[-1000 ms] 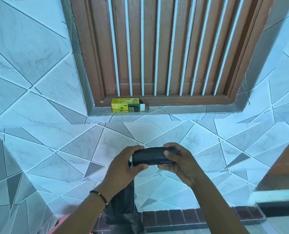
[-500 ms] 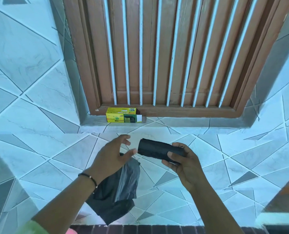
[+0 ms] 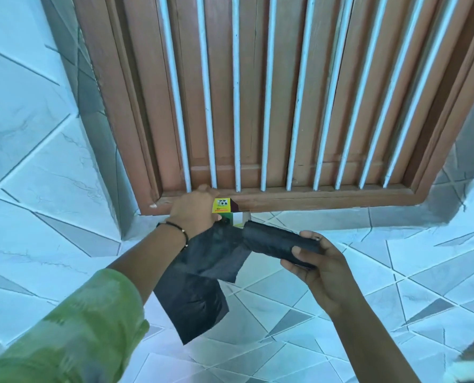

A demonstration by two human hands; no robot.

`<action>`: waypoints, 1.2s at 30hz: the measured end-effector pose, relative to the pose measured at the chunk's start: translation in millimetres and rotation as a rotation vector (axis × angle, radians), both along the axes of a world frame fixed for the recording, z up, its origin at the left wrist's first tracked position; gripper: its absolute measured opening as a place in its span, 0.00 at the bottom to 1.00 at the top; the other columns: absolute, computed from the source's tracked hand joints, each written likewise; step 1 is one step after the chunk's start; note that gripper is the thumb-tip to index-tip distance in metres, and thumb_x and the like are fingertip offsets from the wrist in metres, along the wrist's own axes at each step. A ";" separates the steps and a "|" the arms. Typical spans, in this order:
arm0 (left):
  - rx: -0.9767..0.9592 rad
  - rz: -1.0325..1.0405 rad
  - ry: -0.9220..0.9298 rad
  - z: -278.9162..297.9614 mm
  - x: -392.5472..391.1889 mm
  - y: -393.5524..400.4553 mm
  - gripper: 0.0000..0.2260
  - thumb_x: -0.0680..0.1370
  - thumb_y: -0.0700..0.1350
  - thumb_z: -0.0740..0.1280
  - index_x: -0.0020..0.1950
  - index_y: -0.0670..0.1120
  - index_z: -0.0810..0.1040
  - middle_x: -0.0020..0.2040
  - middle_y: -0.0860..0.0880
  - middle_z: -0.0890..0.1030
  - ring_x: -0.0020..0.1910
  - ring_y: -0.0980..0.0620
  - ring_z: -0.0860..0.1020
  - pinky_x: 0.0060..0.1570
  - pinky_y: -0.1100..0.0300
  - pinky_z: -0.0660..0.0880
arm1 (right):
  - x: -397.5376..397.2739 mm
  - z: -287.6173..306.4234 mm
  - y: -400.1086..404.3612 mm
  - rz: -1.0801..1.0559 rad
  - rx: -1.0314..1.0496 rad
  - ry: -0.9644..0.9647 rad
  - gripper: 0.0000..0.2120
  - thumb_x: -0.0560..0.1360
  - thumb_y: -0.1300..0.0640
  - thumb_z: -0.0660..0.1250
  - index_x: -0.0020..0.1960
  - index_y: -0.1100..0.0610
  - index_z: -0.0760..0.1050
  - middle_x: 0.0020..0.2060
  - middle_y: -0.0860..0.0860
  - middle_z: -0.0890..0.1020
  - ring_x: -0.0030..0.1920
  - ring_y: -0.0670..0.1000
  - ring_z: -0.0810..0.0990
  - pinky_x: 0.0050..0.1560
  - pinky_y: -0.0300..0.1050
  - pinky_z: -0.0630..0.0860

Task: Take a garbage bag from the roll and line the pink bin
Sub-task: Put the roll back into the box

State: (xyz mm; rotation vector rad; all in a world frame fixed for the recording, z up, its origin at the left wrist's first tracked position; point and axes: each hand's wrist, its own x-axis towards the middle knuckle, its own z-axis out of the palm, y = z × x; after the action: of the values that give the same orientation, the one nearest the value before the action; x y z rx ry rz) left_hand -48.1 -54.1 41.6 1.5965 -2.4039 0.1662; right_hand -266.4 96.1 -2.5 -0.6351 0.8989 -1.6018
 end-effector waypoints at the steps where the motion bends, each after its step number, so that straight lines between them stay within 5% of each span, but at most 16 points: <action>1: 0.008 0.009 -0.056 -0.6 0.6 -5.1 0.27 0.72 0.54 0.70 0.68 0.47 0.69 0.63 0.45 0.74 0.58 0.41 0.77 0.53 0.48 0.76 | 0.5 1.8 -3.0 -0.001 -0.001 -0.003 0.12 0.71 0.75 0.64 0.47 0.60 0.74 0.46 0.57 0.80 0.45 0.58 0.82 0.40 0.49 0.82; 7: 0.039 0.041 -0.188 -6.9 3.8 -19.9 0.30 0.70 0.58 0.70 0.67 0.46 0.71 0.60 0.44 0.75 0.56 0.42 0.77 0.48 0.52 0.75 | 7.9 9.4 -17.9 -0.044 -0.016 -0.018 0.13 0.71 0.75 0.63 0.47 0.59 0.74 0.44 0.56 0.81 0.41 0.56 0.84 0.37 0.47 0.82; 13: 0.067 -0.070 0.149 -24.7 23.6 34.8 0.32 0.68 0.62 0.70 0.69 0.55 0.66 0.65 0.52 0.71 0.58 0.47 0.76 0.52 0.52 0.76 | 15.2 37.3 8.0 -0.205 -0.285 0.183 0.16 0.58 0.66 0.74 0.44 0.55 0.76 0.40 0.51 0.81 0.41 0.52 0.83 0.40 0.48 0.82; 19: 0.101 -0.153 0.371 -41.2 24.6 82.9 0.30 0.68 0.61 0.71 0.68 0.57 0.67 0.63 0.58 0.74 0.58 0.54 0.75 0.52 0.60 0.73 | 16.5 44.6 28.5 -0.347 -0.419 0.600 0.20 0.65 0.75 0.72 0.46 0.52 0.78 0.45 0.47 0.83 0.49 0.55 0.81 0.55 0.66 0.76; 22: 0.078 -0.138 0.410 -43.0 22.9 101.1 0.30 0.69 0.60 0.71 0.68 0.58 0.67 0.64 0.58 0.73 0.59 0.54 0.75 0.53 0.60 0.73 | 16.9 31.4 49.4 -0.336 -0.434 0.699 0.20 0.65 0.76 0.72 0.47 0.54 0.77 0.49 0.49 0.82 0.55 0.55 0.79 0.57 0.55 0.77; 26: 0.036 -0.075 0.446 -42.0 19.2 127.0 0.30 0.69 0.59 0.72 0.68 0.57 0.68 0.64 0.56 0.74 0.58 0.52 0.75 0.53 0.58 0.74 | 14.0 20.1 82.2 -0.294 -0.471 0.743 0.20 0.64 0.77 0.71 0.47 0.55 0.77 0.49 0.49 0.81 0.55 0.50 0.79 0.49 0.36 0.77; 36: 0.008 -0.002 0.372 -40.8 5.3 208.3 0.28 0.69 0.57 0.71 0.67 0.62 0.67 0.65 0.60 0.71 0.57 0.56 0.75 0.50 0.60 0.73 | -6.8 5.4 150.4 -0.126 -0.437 0.820 0.21 0.64 0.72 0.73 0.46 0.48 0.77 0.48 0.46 0.81 0.53 0.49 0.79 0.48 0.37 0.77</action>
State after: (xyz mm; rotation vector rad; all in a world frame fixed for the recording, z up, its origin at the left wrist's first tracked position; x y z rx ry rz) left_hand -42.7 154.1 0.8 1.4765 -2.1209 -0.1310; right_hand -273.3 246.5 2.9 -1.6451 1.1864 -1.6716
